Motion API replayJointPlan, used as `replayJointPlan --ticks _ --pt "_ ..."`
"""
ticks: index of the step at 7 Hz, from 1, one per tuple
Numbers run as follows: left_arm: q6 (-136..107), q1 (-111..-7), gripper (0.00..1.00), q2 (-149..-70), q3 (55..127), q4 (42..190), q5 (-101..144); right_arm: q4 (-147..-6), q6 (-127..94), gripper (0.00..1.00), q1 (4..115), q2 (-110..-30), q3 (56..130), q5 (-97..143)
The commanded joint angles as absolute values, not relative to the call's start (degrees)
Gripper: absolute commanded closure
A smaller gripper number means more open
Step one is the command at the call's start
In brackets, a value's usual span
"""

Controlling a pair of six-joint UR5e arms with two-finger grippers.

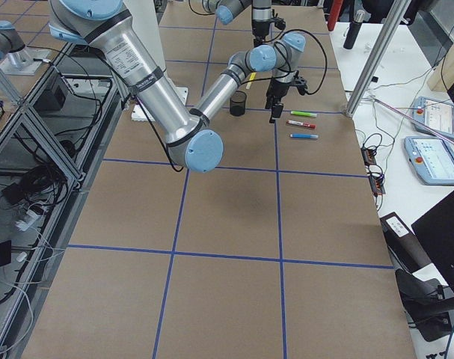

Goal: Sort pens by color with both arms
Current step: 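Lift the yellow highlighter out of the cup with the left gripper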

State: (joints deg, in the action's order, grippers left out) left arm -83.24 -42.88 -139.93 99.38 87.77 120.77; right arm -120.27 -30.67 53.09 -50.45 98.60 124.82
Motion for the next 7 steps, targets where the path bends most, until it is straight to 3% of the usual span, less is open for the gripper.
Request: replayJointPlan --ticks 1,4,7 --pt "-83.49 -43.94 1.0 -138.62 100.28 94.87 113.24 -120.23 -30.76 0.0 53.09 -50.45 98.53 124.8" --pt "-84.02 -44.12 1.0 -136.23 97.05 106.04 98.66 -120.23 -30.67 0.0 53.09 -50.45 98.44 124.63" --pt "-87.8 -43.6 1.0 -135.97 81.53 130.09 84.07 -120.15 -30.76 0.0 53.09 -50.45 98.44 124.63"
